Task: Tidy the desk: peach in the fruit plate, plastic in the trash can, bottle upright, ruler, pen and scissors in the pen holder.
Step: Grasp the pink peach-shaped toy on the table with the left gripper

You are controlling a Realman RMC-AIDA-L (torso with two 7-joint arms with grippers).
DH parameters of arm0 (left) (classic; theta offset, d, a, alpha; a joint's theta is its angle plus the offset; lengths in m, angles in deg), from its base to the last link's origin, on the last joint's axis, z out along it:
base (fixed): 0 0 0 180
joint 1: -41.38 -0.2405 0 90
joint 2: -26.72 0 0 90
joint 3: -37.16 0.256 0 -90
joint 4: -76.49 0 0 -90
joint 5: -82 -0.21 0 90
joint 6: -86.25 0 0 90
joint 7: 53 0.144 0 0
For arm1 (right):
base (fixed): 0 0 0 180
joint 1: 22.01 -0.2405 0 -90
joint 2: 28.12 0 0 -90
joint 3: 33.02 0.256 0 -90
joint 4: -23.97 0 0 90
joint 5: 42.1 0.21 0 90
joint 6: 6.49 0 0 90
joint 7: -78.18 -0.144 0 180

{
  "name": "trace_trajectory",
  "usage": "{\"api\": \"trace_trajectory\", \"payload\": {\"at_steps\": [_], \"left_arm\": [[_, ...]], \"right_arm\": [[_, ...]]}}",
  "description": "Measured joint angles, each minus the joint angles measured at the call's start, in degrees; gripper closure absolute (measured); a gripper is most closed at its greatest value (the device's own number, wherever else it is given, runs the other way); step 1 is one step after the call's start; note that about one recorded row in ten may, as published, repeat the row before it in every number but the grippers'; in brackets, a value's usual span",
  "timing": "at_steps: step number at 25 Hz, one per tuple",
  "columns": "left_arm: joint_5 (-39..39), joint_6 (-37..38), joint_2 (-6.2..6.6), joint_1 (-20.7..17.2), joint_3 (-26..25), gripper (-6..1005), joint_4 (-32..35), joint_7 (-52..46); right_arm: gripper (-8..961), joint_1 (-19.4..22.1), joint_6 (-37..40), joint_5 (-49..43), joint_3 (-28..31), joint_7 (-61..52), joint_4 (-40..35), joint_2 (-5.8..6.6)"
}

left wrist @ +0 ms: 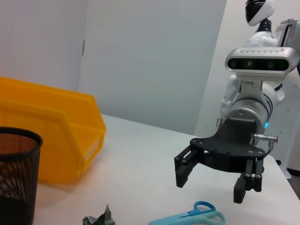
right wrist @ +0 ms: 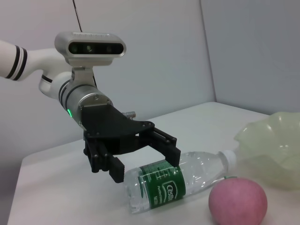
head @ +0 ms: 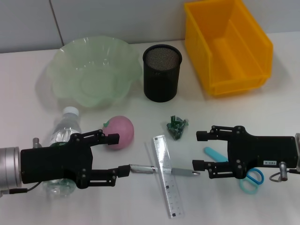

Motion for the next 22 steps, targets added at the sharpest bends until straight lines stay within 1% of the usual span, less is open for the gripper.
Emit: {"api": "trace_trajectory", "payload": {"at_steps": [11, 15, 19, 20, 21, 22], "left_arm": [[-0.3, 0.0, 0.00, 0.0, 0.1, 164, 0.2, -0.3], [0.5, 1.0, -0.03, 0.0, -0.4, 173, 0.7, -0.8], [3.9, 1.2, -0.22, 0.4, -0.9, 182, 3.5, -3.8], [4.2, -0.6, -0.23, 1.3, -0.7, 184, 5.3, -6.5], [4.2, -0.6, -0.23, 1.3, -0.7, 186, 5.3, -6.5], [3.8, -2.4, -0.16, 2.1, -0.1, 188, 6.5, -8.6]], "right_arm": [[179, -0.2, 0.0, 0.0, 0.0, -0.3, 0.0, 0.01], [180, -0.2, -0.1, -0.1, 0.1, -0.3, 0.0, 0.01], [180, 0.0, -0.4, 0.0, 0.2, -0.4, 0.0, 0.01], [181, 0.0, -0.5, 0.0, 0.2, -0.4, 0.0, 0.00], [181, 0.1, -0.5, 0.0, 0.2, -0.4, 0.0, -0.01], [181, 0.1, -0.5, 0.1, 0.2, -0.4, 0.0, -0.01]]}}
